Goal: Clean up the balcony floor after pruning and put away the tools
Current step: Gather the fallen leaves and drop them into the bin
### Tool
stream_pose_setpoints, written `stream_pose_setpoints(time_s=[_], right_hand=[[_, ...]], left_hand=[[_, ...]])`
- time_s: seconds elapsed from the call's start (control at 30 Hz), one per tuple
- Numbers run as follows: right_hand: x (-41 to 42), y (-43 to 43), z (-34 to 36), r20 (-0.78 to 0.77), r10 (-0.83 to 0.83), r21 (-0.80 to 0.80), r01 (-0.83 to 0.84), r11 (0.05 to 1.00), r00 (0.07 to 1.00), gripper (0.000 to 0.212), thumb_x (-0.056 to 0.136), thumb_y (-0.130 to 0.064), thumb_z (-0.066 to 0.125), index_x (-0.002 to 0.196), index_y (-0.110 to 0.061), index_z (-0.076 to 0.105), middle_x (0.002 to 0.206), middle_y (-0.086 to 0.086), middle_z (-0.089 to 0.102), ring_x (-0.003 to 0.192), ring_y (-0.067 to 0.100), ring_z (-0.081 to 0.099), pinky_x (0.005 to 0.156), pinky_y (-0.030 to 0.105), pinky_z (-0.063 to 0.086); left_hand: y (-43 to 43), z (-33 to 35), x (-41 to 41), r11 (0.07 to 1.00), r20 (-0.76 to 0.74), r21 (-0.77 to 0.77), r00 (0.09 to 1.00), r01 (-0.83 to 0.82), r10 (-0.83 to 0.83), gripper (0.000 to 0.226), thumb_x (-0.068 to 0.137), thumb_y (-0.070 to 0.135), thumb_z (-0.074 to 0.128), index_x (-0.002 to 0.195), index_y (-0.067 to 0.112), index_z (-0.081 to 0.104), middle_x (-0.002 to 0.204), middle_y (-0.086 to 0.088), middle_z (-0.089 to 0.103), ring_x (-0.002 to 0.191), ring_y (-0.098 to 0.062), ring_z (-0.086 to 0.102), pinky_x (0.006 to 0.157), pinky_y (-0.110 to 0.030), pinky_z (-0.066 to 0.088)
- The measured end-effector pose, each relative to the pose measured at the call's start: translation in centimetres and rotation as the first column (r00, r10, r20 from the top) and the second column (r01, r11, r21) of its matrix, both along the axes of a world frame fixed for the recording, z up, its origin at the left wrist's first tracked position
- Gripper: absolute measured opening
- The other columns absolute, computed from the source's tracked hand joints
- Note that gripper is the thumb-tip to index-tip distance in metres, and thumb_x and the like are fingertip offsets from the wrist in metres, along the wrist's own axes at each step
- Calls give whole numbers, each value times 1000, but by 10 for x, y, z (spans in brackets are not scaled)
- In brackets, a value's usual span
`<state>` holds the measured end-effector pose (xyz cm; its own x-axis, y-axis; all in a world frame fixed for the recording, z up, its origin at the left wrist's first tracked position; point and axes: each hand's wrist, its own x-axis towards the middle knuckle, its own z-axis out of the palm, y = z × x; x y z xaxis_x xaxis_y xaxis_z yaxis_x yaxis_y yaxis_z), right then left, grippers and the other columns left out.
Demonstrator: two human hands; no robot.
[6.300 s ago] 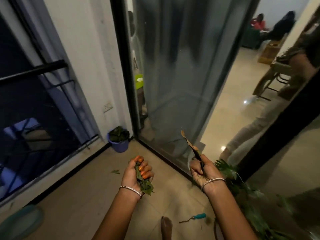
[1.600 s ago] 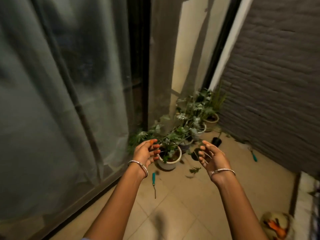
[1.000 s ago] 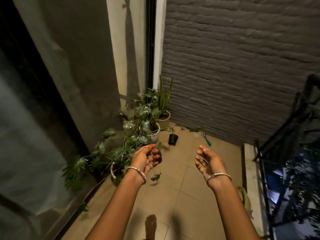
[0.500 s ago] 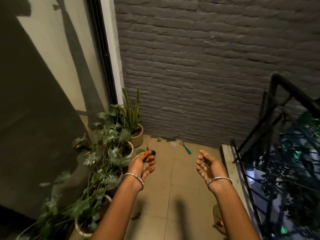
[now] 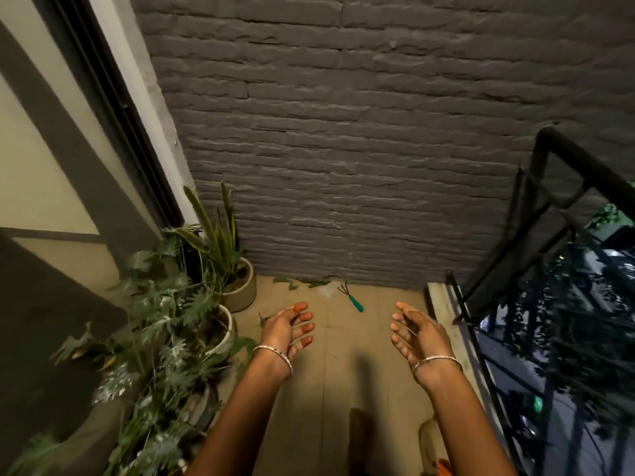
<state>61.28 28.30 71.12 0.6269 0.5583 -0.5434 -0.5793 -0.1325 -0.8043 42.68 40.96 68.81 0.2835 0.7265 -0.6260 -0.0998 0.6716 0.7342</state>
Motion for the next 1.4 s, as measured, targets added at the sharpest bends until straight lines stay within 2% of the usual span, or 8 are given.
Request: stream_pose_setpoints(time_s=[0.1,0.23,0.5,0.67,0.87,1.0,1.23,1.4], right_hand=[[48,41,-2,14,27,-8,-27,1000,1000,18,98,-17,53,104,-16,70,93,5,70,86,21,65,76,32,53],[122,104,2,28,80,-15,-80,997,996,19,98,-16,52,106,-14,69,88,5,68,77,19,63,73,31,51],[218,204,-20,-16,154,-66,-154,986,988,14,97,-13,54,100,-10,67,83,7,65,74,21,59,68,34,47],[247,271,-52,-75,249,-84,-255,963,966,16,98,-11,52,97,-12,68,81,8,63,69,19,56,62,29,44],[263,355,-93,-99,333,-174,-346,922,938,16,97,-9,53,96,-11,68,74,5,66,66,18,58,58,28,44],[277,407,-111,-80,460,-296,-462,836,884,15,97,-12,54,99,-11,68,76,7,65,66,18,58,60,28,43],[300,496,-155,-41,615,-397,-577,714,788,20,96,-13,56,78,-9,64,61,8,60,54,20,52,53,26,38],[311,547,-226,-53,643,-449,-593,668,764,20,95,-9,59,75,-8,61,52,6,58,41,15,50,40,20,36]], left_hand=[[36,-6,40,999,-8,-6,999,-47,47,23,101,22,43,99,17,66,95,-2,68,80,-16,63,63,-29,49],[85,-9,99,992,-13,-33,992,-125,125,21,99,21,46,97,17,66,86,0,68,68,-13,63,51,-22,51],[155,-38,184,963,-15,-94,967,-253,253,26,99,21,42,102,16,67,83,-1,69,73,-17,64,60,-29,50],[191,-67,194,915,-32,-126,923,-384,383,25,96,13,38,104,10,62,69,-2,60,52,-16,53,43,-23,40],[246,-94,215,869,-82,-165,885,-466,458,26,97,14,39,100,12,65,78,-4,64,62,-18,56,52,-27,41],[298,-114,235,836,-100,-225,865,-501,492,29,96,17,40,110,12,65,85,-4,64,67,-18,57,56,-28,43],[358,-136,267,783,-134,-280,830,-556,541,26,98,16,41,104,14,66,91,-5,66,79,-20,62,67,-33,49],[390,-184,279,718,-177,-307,779,-624,601,23,97,17,46,104,12,68,90,-7,68,81,-23,64,65,-33,51]])
